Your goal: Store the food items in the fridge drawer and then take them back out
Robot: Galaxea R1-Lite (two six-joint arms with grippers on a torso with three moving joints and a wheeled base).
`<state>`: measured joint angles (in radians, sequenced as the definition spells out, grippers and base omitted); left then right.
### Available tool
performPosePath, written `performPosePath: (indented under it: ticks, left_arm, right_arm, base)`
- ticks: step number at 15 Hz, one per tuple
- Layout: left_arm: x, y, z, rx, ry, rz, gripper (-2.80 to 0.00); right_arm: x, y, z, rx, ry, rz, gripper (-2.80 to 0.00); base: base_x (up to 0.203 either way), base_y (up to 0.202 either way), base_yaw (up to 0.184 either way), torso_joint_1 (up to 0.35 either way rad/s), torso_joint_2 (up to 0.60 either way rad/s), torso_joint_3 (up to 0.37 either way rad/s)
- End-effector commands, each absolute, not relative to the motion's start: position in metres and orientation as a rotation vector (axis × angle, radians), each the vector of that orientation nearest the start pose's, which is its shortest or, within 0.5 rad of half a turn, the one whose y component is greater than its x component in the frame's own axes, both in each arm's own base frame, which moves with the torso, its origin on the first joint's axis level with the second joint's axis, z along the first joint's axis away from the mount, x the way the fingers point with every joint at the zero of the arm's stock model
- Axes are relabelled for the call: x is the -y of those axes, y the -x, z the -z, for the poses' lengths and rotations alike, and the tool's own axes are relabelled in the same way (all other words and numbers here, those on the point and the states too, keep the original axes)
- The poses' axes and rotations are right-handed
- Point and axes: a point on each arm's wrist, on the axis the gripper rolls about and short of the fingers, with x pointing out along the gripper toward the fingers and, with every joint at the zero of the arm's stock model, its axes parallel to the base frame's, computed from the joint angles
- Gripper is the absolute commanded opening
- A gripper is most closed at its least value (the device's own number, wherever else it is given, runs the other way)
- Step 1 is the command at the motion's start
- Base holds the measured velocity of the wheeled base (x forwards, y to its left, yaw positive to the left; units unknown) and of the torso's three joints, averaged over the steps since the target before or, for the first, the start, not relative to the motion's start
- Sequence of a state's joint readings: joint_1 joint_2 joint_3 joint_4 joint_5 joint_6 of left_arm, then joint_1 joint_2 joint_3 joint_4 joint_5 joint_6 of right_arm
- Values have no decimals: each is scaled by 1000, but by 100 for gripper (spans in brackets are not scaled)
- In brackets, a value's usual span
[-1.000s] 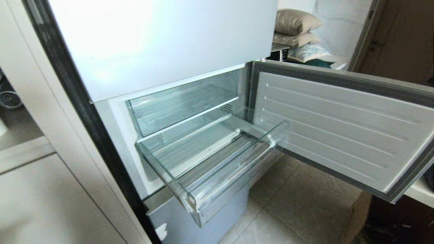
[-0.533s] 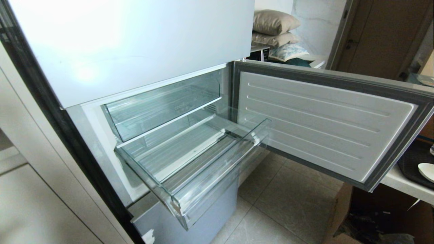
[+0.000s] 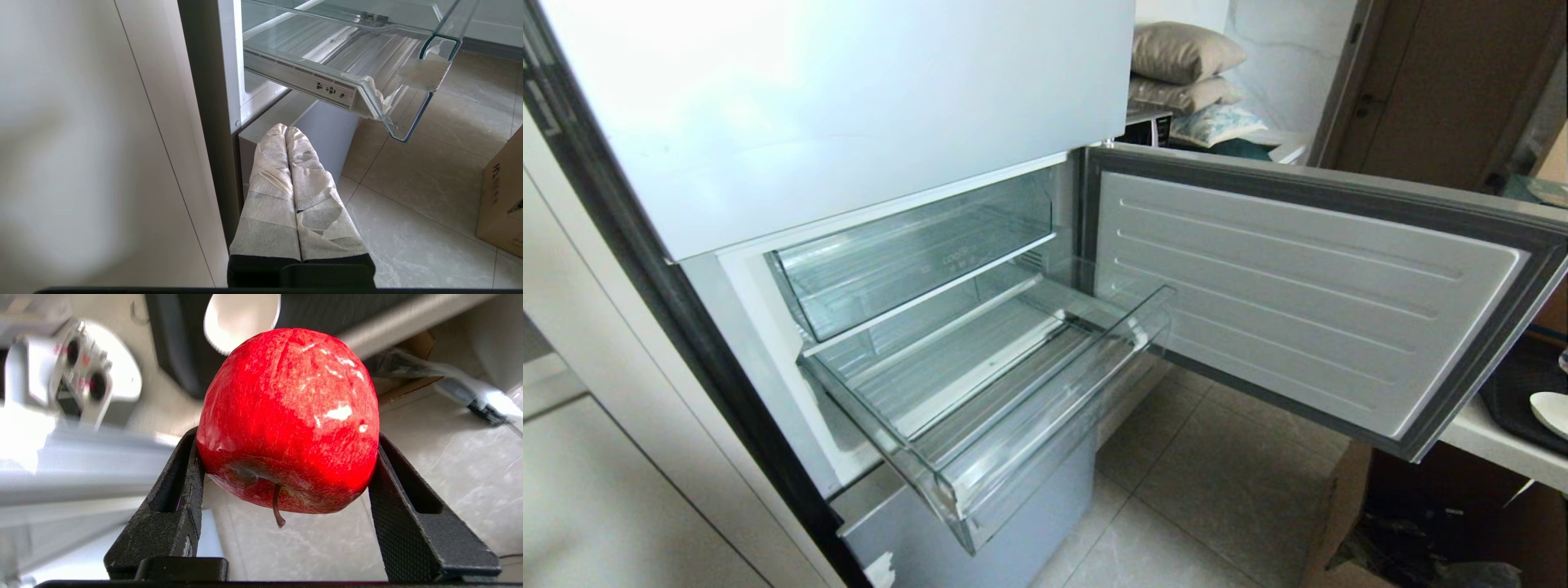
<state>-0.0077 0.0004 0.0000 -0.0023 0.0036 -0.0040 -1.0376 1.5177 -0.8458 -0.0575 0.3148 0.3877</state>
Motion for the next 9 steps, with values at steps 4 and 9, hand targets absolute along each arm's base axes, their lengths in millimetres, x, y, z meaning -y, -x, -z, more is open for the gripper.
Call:
performPosePath:
  ticks: [4, 9]
  left_arm:
    - [0, 23, -76, 4, 5, 4, -280]
    - [0, 23, -76, 2, 5, 3, -280]
  right_arm:
    - [295, -176, -160, -446, -860, 775, -280]
    - [332, -217, -155, -482, -958, 704, -280]
  base:
    - [0, 0, 0, 0, 0, 0]
    - [0, 0, 0, 0, 0, 0]
